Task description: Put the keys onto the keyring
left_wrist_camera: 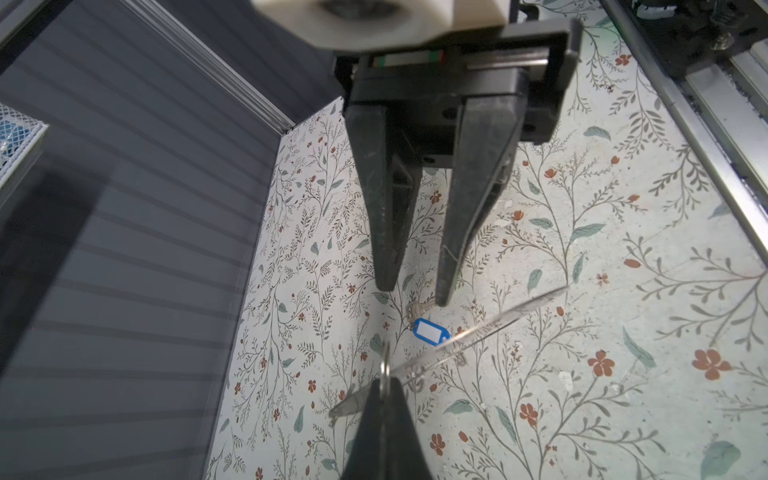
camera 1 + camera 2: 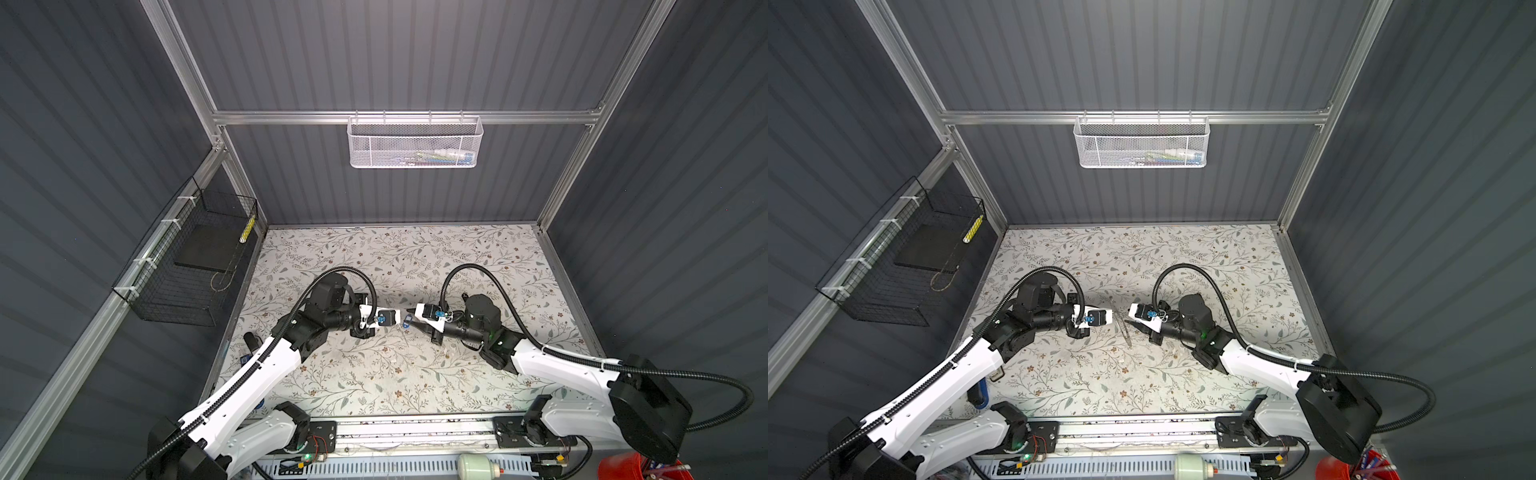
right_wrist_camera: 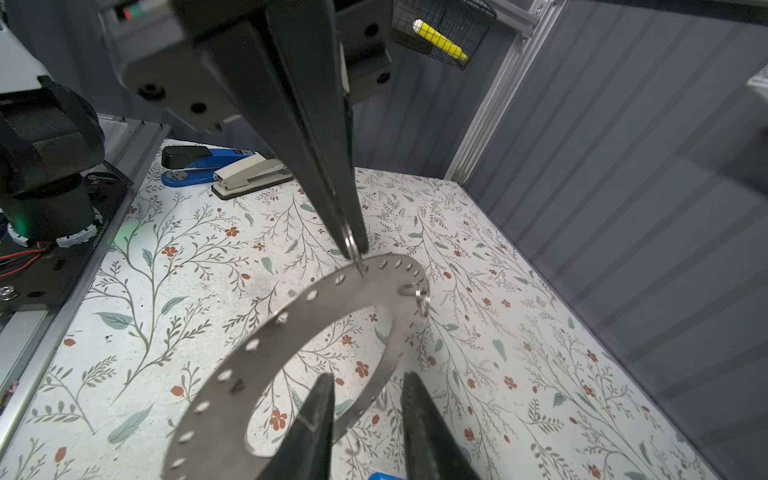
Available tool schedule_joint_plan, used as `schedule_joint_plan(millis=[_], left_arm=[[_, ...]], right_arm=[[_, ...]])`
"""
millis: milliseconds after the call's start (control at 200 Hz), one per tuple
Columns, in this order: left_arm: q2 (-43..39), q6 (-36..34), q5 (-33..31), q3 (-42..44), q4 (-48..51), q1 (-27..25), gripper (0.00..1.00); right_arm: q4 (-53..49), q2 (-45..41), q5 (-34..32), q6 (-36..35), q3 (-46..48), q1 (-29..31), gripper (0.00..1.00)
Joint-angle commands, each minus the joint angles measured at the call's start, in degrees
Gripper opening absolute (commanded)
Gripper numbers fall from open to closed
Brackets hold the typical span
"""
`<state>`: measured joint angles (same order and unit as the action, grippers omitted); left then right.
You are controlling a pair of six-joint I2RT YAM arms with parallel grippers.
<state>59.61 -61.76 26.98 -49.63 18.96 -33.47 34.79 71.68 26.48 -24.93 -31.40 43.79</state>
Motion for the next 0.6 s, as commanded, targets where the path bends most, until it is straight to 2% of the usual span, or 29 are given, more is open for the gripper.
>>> schedule_joint_plan(millis=[0,375,595], left_arm=[[-0.83,-4.35,1.79,0.64,-2.78,-0.45,0.0],[-0.13,-4.31,5.48,0.76,-2.57,-0.45,0.0],[0.75,-2.48,7.01,0.01,-2.4,-0.45,0.0]], right_arm=[[3.17,0.47,2.0,-1.72,-0.58,0.5,0.28],[4.88,1.96,1.76,-0.94,-2.89,0.95,0.24],[4.23,2.07,1.56,-0.74,-3.98,1.12,0.25]])
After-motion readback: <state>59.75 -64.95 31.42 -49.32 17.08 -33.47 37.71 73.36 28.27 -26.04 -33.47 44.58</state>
